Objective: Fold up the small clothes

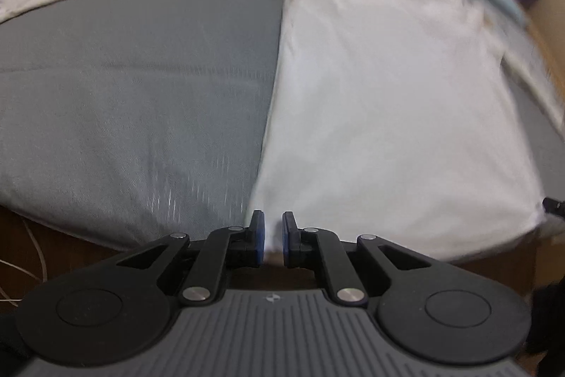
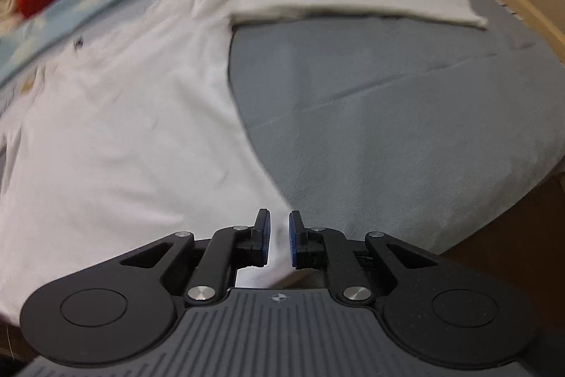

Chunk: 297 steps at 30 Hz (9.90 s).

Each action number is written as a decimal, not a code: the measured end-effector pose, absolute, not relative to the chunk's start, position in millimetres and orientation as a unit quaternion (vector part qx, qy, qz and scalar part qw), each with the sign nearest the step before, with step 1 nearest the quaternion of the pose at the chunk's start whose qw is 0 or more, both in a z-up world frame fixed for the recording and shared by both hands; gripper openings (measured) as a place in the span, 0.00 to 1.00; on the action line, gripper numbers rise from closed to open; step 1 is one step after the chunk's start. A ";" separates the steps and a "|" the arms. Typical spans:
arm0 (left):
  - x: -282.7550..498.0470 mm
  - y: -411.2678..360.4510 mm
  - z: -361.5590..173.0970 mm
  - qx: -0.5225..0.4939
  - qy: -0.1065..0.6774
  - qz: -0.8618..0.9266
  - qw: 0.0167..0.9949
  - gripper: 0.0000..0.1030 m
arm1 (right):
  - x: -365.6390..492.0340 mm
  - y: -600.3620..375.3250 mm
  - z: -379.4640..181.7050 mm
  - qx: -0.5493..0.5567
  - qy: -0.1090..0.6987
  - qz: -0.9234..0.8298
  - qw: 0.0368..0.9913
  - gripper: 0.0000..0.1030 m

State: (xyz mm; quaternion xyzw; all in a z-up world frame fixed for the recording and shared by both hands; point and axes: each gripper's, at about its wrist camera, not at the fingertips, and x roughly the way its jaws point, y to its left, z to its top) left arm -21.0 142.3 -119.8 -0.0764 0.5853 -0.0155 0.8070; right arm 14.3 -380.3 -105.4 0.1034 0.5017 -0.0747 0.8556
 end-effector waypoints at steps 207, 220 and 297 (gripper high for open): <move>313.4 54.6 -97.9 -0.114 0.552 -0.017 0.826 0.31 | 191.8 -685.3 -175.6 0.503 0.175 -0.381 0.756 0.25; 306.9 91.1 -76.2 -0.154 0.532 -0.009 0.833 0.31 | 273.9 -535.8 -77.1 0.189 0.155 -0.349 0.905 0.01; 326.9 126.8 -113.5 -0.338 0.531 0.015 0.777 0.32 | 320.1 -271.6 -135.9 0.468 0.475 0.005 0.745 0.27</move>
